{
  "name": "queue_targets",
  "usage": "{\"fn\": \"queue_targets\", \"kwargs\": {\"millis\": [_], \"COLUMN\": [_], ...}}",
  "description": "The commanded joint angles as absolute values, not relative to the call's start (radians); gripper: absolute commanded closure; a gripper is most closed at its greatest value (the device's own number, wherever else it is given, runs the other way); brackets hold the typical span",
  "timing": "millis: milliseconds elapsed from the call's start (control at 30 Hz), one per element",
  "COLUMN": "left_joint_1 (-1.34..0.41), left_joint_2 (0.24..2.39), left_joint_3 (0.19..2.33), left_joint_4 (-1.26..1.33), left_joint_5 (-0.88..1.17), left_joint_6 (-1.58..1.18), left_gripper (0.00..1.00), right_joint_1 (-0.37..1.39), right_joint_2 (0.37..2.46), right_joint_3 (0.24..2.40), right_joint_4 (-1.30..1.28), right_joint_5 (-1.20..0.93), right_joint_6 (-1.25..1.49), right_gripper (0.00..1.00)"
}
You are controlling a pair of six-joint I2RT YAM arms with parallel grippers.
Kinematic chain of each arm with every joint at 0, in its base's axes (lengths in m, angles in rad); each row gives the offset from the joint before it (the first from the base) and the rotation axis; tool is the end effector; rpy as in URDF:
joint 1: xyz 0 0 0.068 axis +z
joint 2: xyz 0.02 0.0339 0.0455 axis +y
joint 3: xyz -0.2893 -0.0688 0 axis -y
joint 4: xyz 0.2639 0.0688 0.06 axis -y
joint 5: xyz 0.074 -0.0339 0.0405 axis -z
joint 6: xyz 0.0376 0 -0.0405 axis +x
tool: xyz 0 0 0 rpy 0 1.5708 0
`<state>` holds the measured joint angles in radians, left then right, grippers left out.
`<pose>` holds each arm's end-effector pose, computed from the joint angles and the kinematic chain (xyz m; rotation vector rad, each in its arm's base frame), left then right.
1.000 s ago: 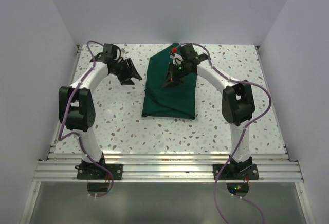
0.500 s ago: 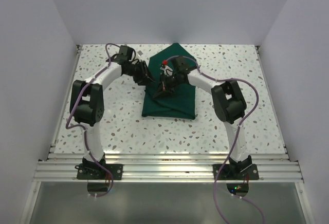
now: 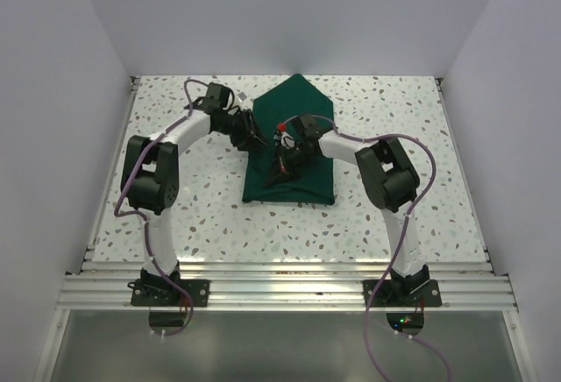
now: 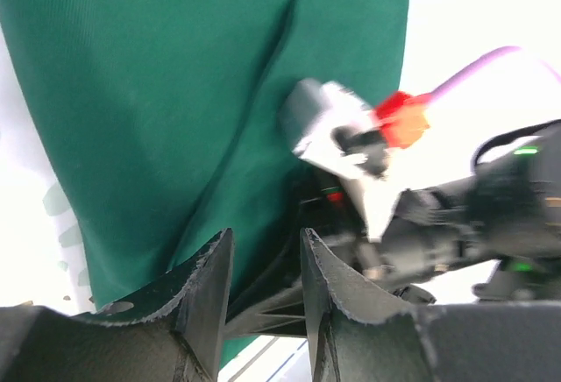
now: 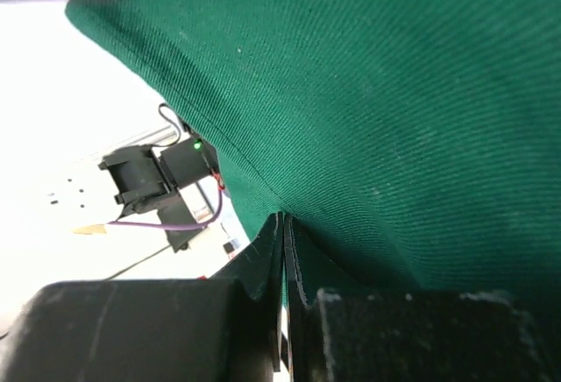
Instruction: Prepare the surgical pack
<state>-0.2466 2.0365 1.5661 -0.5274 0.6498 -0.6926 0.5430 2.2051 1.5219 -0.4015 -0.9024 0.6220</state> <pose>0.4490 -0.1365 0.2185 -0.3342 2.6793 -1.1653 0.3952 0.2730 0.1404 0.2140 -2.6674 -1.4375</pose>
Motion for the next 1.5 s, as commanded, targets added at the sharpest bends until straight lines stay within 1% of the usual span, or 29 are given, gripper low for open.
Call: {"fn": "queue_targets", "kwargs": {"millis": [0, 133, 300, 633, 733, 933, 1067, 1267, 1367, 1467], "left_joint_1": [-0.258, -0.258, -0.255, -0.239, -0.238, -0.23, -0.222, -0.215, -0.213, -0.213], "left_joint_2": [2.007, 1.974, 1.948, 1.959, 1.968, 1.973, 1.98, 1.99, 1.993, 1.959], "left_joint_3": [1.496, 1.411, 1.381, 1.359, 1.355, 1.348, 1.342, 1.353, 1.356, 1.356], "left_joint_4": [-0.489, -0.482, -0.509, -0.534, -0.535, -0.543, -0.546, -0.552, -0.558, -0.545], "left_joint_5": [0.678, 0.669, 0.64, 0.614, 0.612, 0.604, 0.601, 0.604, 0.612, 0.621], "left_joint_6": [-0.675, -0.649, -0.609, -0.568, -0.561, -0.545, -0.534, -0.525, -0.523, -0.519], "left_gripper": [0.6, 0.6, 0.59, 0.59, 0.59, 0.59, 0.59, 0.59, 0.59, 0.55], "right_joint_1": [0.543, 0.526, 0.508, 0.387, 0.348, 0.265, 0.227, 0.144, 0.117, 0.115], "right_joint_2": [2.138, 2.095, 2.083, 2.016, 1.976, 1.842, 1.801, 1.819, 1.83, 1.763], "right_joint_3": [1.508, 1.525, 1.531, 1.286, 1.214, 1.085, 1.045, 0.974, 0.974, 1.008], "right_joint_4": [-0.379, -0.379, -0.391, -0.431, -0.474, -0.472, -0.494, -0.456, -0.485, -0.527], "right_joint_5": [-0.951, -0.95, -0.983, -1.025, -1.016, -1.005, -0.979, -0.933, -0.911, -0.872], "right_joint_6": [0.632, 0.647, 0.65, 0.508, 0.454, 0.439, 0.42, 0.431, 0.431, 0.419], "right_gripper": [1.0, 1.0, 1.0, 1.0, 1.0, 1.0, 1.0, 1.0, 1.0, 1.0]}}
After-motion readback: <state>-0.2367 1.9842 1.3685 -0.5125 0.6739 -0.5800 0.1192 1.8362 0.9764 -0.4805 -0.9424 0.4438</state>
